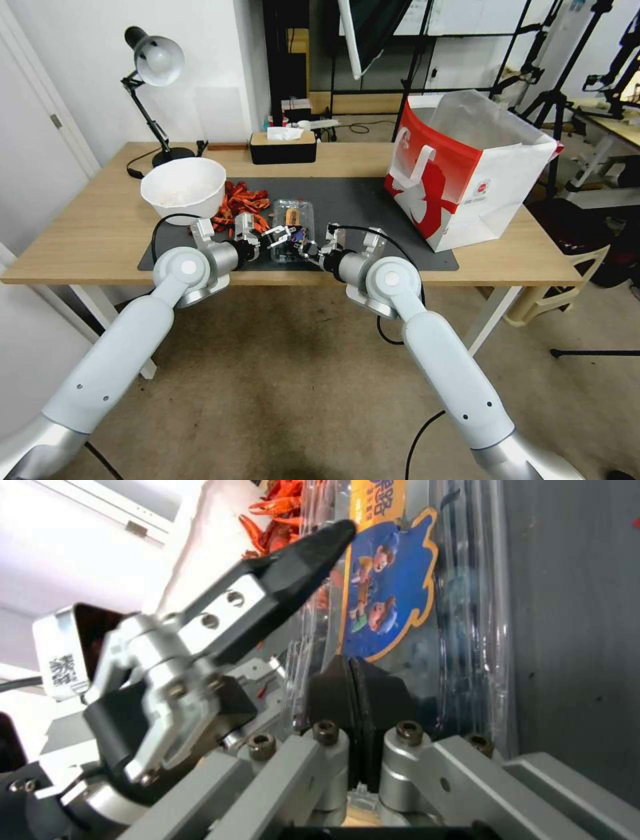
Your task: Close the takeout container lid, then place the container into the takeout bag.
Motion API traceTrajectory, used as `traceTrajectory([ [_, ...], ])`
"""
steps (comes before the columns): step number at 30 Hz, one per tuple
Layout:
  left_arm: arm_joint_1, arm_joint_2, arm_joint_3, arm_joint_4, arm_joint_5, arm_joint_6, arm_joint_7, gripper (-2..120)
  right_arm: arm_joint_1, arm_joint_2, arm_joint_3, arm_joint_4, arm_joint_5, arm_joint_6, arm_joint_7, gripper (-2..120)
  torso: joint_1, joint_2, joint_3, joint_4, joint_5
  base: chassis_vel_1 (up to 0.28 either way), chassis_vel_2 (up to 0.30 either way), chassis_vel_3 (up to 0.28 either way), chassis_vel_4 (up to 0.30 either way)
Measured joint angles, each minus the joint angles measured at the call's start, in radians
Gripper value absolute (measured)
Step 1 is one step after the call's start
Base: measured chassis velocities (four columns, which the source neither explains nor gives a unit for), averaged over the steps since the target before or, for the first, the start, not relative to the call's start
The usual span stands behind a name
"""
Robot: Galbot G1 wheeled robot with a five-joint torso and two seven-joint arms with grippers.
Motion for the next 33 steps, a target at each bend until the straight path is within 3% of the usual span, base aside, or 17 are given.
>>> traceTrajectory([
  [3,-0.006,-0.001,0.006,0.005,-0.013,-0.005,-0.015,63,-0.001,0.0,0.0,0.002,0.0,0.0,0.0,0,0.0,0.0,0.0,0.0,-0.0001,0.0,0.0,0.0,0.0],
  [7,-0.01,-0.002,0.007,0.006,-0.02,-0.007,-0.021,54,-0.004,0.0,0.0,0.003,0.0,0.0,0.0,0,0.0,0.0,0.0,-0.0001,0.0,0.0,0.0,0.0,0.0],
  [11,-0.01,-0.004,0.008,0.008,-0.023,-0.01,-0.024,40,-0.009,0.0,0.001,0.005,-0.001,0.0,-0.001,0,0.0,0.0,0.0,0.0,0.0001,0.0,0.0,0.0,0.0],
  [13,-0.01,-0.004,0.008,0.009,-0.024,-0.012,-0.026,27,-0.012,0.0,0.001,0.007,-0.002,0.0,-0.002,0,0.0,0.0,0.0,0.0,0.0001,0.0,0.0,0.0,0.0],
  [21,-0.004,-0.006,0.004,0.009,-0.028,-0.015,-0.03,2,-0.013,0.0,0.003,0.011,-0.003,0.0,-0.003,0,0.0,0.0,0.0,0.0,0.0001,0.0,0.0,0.0,0.0],
  [33,0.009,-0.013,-0.005,0.005,-0.029,-0.022,-0.032,0,-0.051,-0.049,0.031,0.106,-0.049,0.01,-0.023,0,0.0,0.0,0.0,0.0,0.0001,0.0,0.0,0.0,0.0],
])
